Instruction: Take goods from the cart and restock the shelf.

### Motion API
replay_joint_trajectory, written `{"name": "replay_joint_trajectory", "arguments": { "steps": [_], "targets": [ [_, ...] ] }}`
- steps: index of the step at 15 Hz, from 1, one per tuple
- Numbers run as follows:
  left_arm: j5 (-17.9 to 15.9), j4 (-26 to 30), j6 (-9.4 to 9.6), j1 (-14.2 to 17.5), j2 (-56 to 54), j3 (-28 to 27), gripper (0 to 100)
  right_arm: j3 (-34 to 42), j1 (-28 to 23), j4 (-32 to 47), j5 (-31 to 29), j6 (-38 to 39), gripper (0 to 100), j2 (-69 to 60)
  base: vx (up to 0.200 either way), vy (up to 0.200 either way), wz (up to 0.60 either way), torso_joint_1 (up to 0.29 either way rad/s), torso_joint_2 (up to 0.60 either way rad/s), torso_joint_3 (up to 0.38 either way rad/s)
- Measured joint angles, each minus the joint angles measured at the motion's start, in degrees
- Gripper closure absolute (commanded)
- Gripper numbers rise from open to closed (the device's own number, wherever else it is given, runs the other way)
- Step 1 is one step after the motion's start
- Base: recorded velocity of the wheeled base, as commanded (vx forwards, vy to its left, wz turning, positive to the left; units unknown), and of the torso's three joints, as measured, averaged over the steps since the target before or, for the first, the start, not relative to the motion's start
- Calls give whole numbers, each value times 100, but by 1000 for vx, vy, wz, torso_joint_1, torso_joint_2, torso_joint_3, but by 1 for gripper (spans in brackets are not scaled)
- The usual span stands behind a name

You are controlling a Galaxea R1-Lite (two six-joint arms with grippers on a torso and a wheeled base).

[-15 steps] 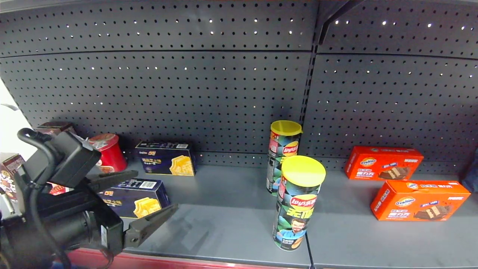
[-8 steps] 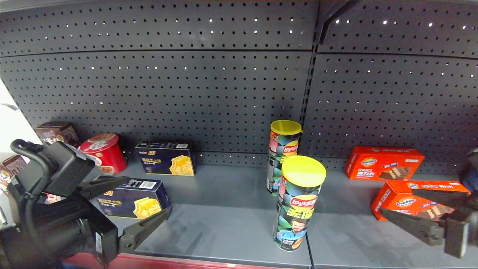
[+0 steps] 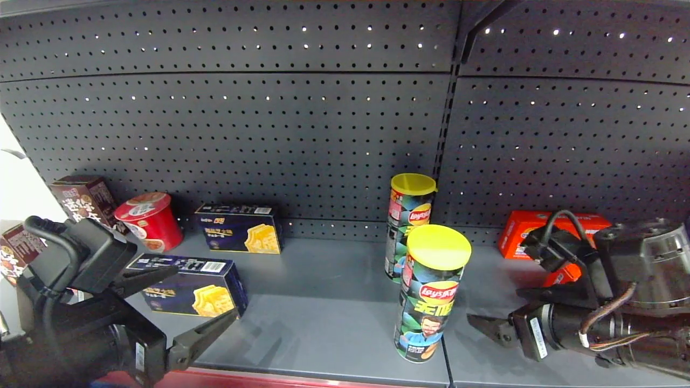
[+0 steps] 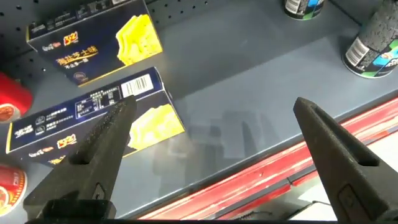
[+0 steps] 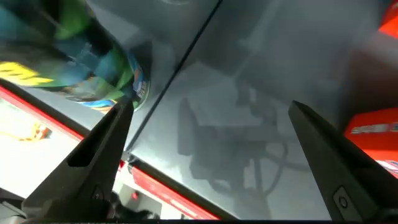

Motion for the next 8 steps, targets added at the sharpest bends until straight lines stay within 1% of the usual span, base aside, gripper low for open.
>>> {"name": "replay_joint_trajectory", "arguments": {
  "steps": [4, 8],
  "targets": [
    [-4, 2, 2, 15, 79, -276, 0, -6, 13, 5, 30, 2, 0, 224, 0, 0, 0, 0, 0, 0],
    [-6, 2, 13, 17, 176, -334, 0, -78, 15, -9, 67, 11, 0, 318, 0, 0, 0, 0, 0, 0]
  ]
}}
